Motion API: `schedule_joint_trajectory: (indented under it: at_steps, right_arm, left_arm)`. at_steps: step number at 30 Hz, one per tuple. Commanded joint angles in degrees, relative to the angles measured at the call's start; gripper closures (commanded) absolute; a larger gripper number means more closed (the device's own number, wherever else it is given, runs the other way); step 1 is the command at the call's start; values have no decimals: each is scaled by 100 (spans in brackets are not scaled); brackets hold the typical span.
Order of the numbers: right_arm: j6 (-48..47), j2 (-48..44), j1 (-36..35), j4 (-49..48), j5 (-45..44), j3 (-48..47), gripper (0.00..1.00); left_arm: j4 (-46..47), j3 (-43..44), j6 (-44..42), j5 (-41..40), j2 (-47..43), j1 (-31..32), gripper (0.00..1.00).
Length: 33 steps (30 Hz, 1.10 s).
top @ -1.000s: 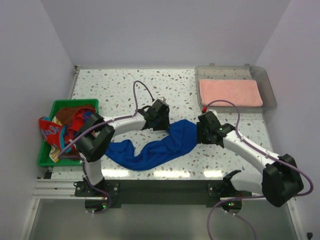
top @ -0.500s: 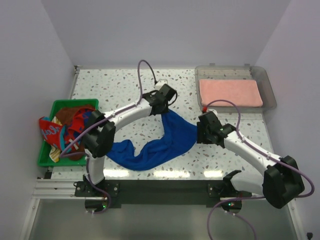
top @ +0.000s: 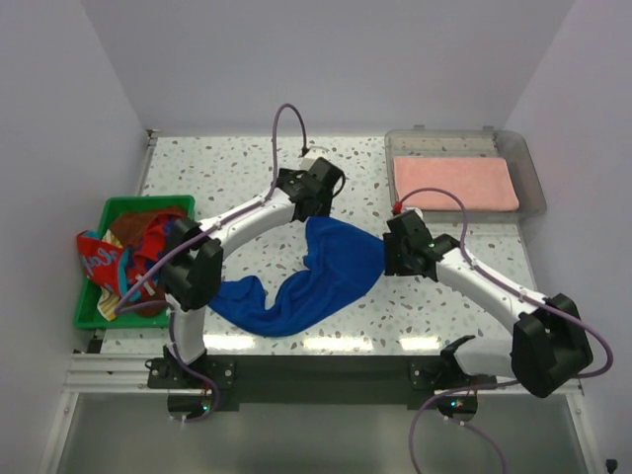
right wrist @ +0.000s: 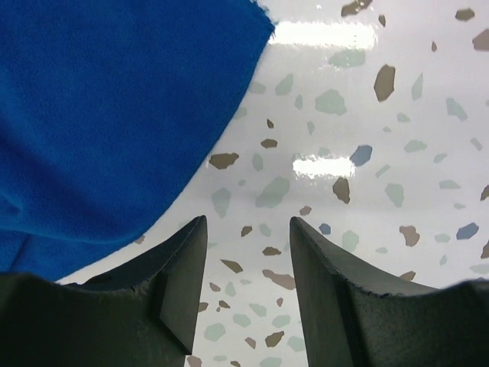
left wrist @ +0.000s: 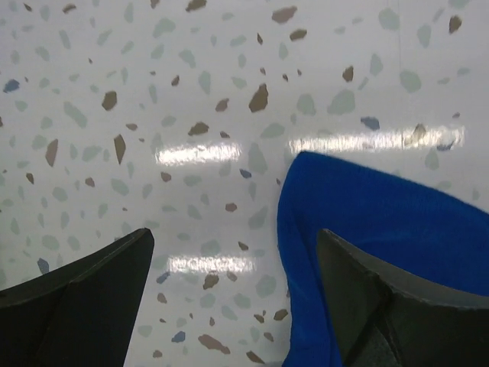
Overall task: Fold and stack the towels
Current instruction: Flatten out the crumpled towel
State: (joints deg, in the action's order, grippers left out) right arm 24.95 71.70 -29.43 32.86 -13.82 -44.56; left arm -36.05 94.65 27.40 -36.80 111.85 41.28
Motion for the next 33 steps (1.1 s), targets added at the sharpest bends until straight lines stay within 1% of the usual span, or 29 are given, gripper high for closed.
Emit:
schedule_joint_trajectory:
  at_steps: [1,2,3,4,5,8,13,15,16,18,19,21,22,24,25,27,28,29,30,31,33]
  right_arm:
    - [-271,360,43,-201,-7,-474,50]
    - [-341,449,51,-245,-6,-536,51]
    - [-368,572,69,-271,20,-658,52]
    - [-403,782,86,-272,72,-738,54]
    - [-429,914,121,-298,99,-808,55]
    - [-430,1275,235,-377,196,-1081,56]
    - [-438,1811,350,-517,292,-1292,57]
    - [-438,2030,350,-605,415,-1354,59]
    - [-438,2093,350,-632,450,-1371,60]
    - [-438,2277,359,-693,565,-1424,64]
    - [-430,2348,359,-720,591,-1433,65]
    - [-403,2488,359,-720,592,-1442,68]
    - [-394,2515,359,-711,574,-1433,69]
    - [-342,2577,385,-694,530,-1354,74]
    - [-316,2586,403,-685,530,-1328,76]
    - [-245,2586,491,-623,495,-1205,79]
    - [-201,2586,534,-580,443,-1170,81]
    - [-140,2568,622,-466,390,-1100,83]
    - [-105,2559,684,-395,354,-1056,84]
    - [-17,2490,815,-264,293,-1020,87]
    - [54,2393,947,-158,293,-871,89]
  left_arm:
    - [265,-586,142,874,-620,3,8]
    - [335,-771,361,1067,-699,3,10]
    - [431,-1164,441,1417,-865,3,12]
    - [546,-1368,520,1569,-954,3,14]
    - [669,-1710,721,1657,-1024,12,14]
    - [819,-2151,994,1965,-1174,3,15]
    - [1275,-2653,1285,2764,-1254,3,16]
    - [1426,-2794,1382,2836,-1236,3,18]
    - [1434,-2812,1382,2836,-1210,12,21]
    - [1426,-2812,1408,2845,-1131,3,24]
    - [1434,-2821,1426,2862,-1105,3,27]
    - [1452,-2856,1470,2880,-1043,3,32]
    - [1452,-2882,1488,2889,-1034,-6,37]
    - [1461,-2961,1523,2889,-1016,-6,43]
    - [1478,-2996,1532,2897,-1016,-14,52]
    - [1522,-3119,1567,2897,-1034,-23,62]
    - [1548,-3154,1567,2906,-1034,-58,74]
    - [1575,-3224,1593,2924,-1043,-76,78]
    - [1584,-3260,1602,2950,-1034,-102,85]
    - [1601,-3304,1602,2950,-1034,-111,87]
    - [1575,-3322,1602,2898,-1025,-146,92]
